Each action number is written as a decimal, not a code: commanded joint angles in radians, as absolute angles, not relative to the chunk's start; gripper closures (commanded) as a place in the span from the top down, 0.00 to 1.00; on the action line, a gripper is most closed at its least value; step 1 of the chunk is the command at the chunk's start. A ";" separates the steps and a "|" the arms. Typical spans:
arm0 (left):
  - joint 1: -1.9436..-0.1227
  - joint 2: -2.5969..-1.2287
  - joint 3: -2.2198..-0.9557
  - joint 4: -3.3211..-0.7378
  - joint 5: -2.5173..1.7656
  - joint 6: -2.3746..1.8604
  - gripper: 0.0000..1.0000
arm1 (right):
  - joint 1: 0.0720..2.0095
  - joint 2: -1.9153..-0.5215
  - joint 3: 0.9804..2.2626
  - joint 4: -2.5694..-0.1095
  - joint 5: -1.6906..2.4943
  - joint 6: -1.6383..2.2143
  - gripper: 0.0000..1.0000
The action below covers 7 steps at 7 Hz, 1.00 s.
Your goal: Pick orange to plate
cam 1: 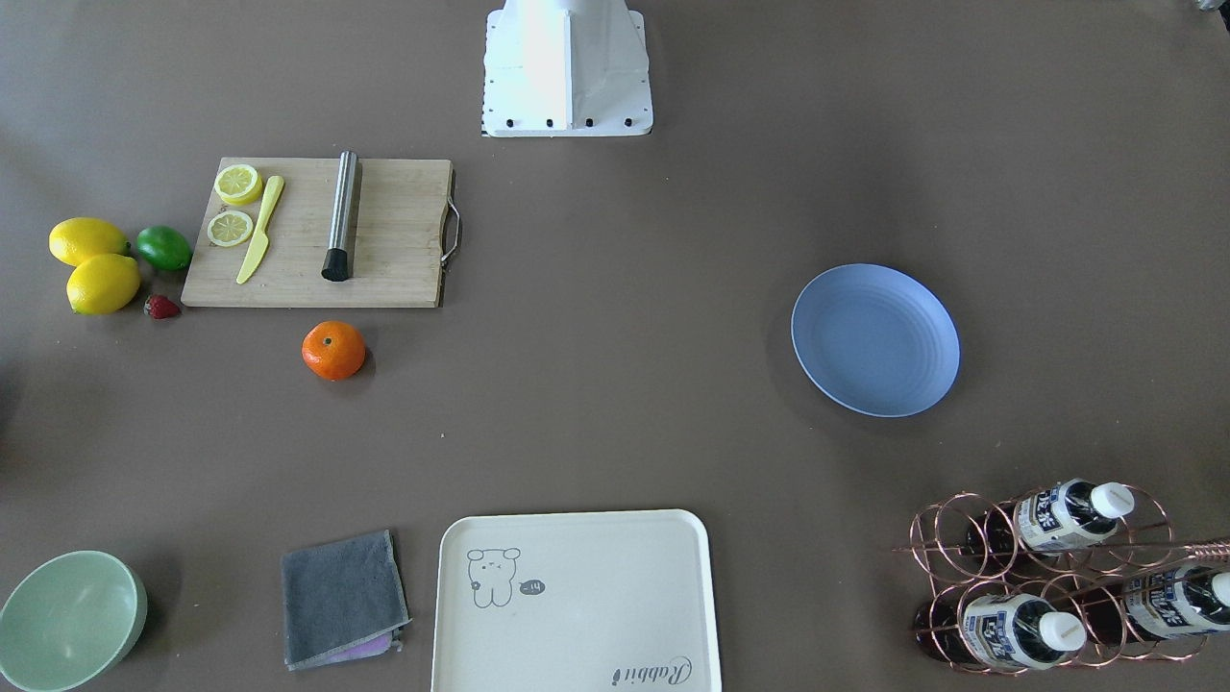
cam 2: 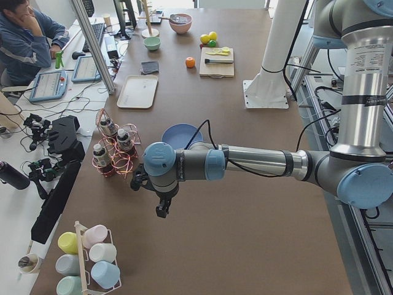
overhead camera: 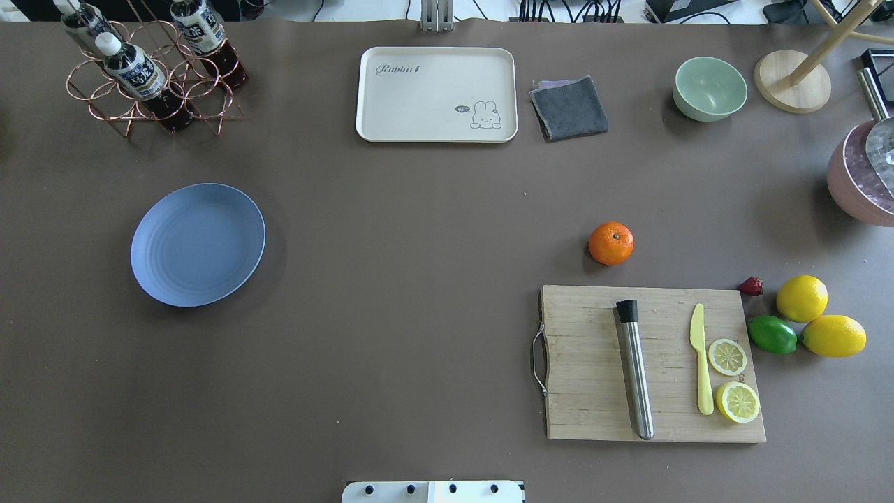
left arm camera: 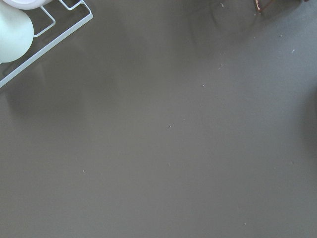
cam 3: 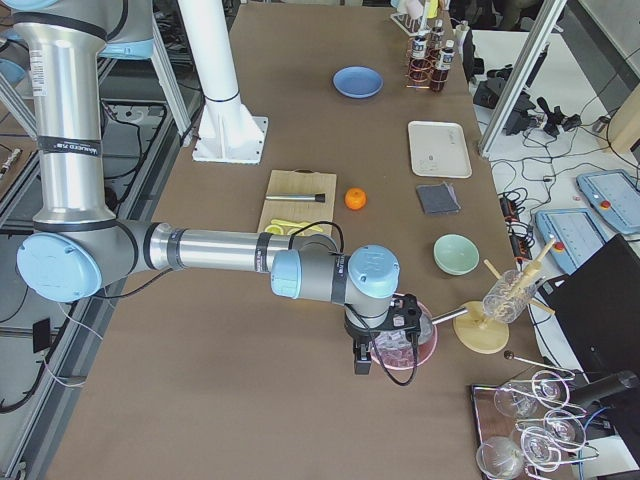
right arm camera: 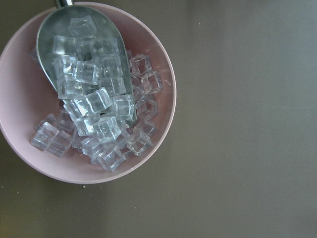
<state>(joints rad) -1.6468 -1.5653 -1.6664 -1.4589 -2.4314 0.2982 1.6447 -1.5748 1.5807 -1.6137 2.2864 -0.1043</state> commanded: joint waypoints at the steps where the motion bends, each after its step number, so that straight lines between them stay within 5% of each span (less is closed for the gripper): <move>1: -1.647 -1.566 -1.675 -1.460 -2.434 0.301 0.98 | 1.643 -1.574 1.583 -1.614 2.287 -0.104 1.00; 7: -1.651 -1.563 -1.701 -1.626 -2.430 0.295 0.98 | 1.638 -1.569 1.585 -1.614 2.341 -0.103 1.00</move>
